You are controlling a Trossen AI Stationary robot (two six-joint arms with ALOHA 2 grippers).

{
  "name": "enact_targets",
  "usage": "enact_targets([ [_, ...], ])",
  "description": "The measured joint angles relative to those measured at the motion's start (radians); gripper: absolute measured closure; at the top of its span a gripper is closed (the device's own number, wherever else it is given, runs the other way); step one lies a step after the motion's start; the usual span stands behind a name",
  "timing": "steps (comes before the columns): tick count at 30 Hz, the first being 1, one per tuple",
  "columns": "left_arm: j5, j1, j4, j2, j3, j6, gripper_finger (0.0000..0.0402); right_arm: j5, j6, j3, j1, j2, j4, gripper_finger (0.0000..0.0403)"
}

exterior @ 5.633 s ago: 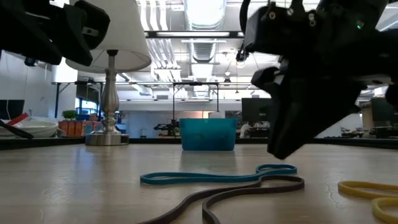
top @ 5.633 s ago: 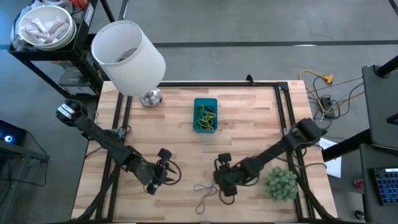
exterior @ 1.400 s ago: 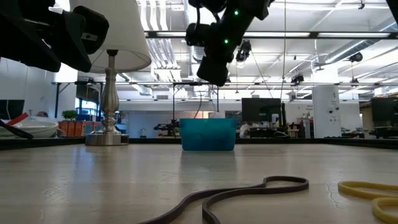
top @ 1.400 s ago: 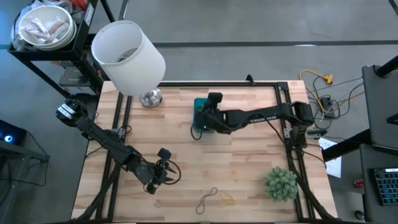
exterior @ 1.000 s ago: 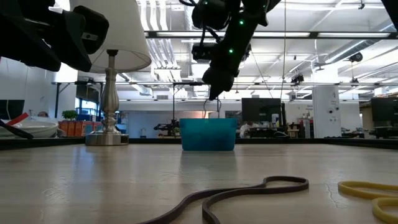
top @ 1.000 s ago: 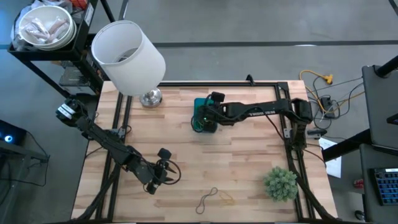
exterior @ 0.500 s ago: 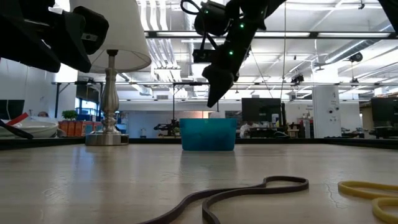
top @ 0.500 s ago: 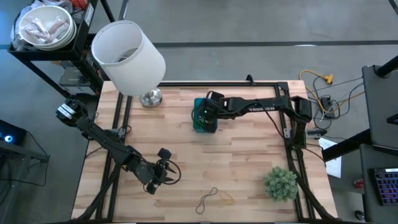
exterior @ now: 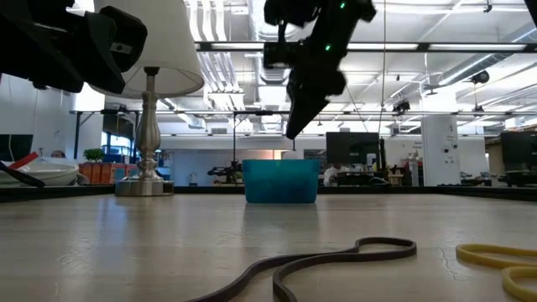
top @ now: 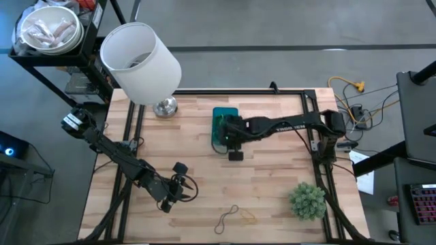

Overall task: Pick and place rubber bands into bin
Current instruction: Put the violet rubber band into the blue bin

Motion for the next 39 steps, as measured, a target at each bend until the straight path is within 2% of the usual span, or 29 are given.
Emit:
enact_targets([
  [9,0.0,0.0,0.019,0.0,0.0,0.0,0.0272,-0.022,0.159,0.0,0.221,-0.015,-0.13,0.0307],
  [15,0.0,0.0,0.059,0.004,-0.001,0.018,0.0272,-0.008,0.289,0.0,0.376,-0.015,-0.135,0.0318],
  [18,0.004,0.0,0.12,0.032,-0.004,0.057,0.0272,0.049,0.349,0.0,0.453,-0.015,-0.132,0.0323],
  [20,0.051,0.0,0.179,0.068,-0.003,0.1,0.0272,0.1,0.396,0.0,0.502,-0.015,-0.13,0.0327],
  [23,0.109,0.0,0.258,0.144,0.011,0.183,0.0272,0.169,0.468,0.0,0.575,-0.015,-0.129,0.0333],
  [26,0.12,0.0,0.316,0.223,0.046,0.267,0.0272,0.255,0.521,0.0,0.643,-0.015,-0.127,0.0337],
  [32,0.139,0.023,0.305,0.355,0.157,0.345,0.0272,0.391,0.599,0.0,0.749,-0.015,-0.122,0.0339],
  [37,0.254,0.069,0.219,0.422,0.246,0.38,0.0272,0.412,0.667,0.0,0.798,-0.015,-0.119,0.034],
  [39,0.269,0.09,0.165,0.435,0.28,0.411,0.0272,0.413,0.675,0.0,0.806,-0.016,-0.118,0.0339],
])
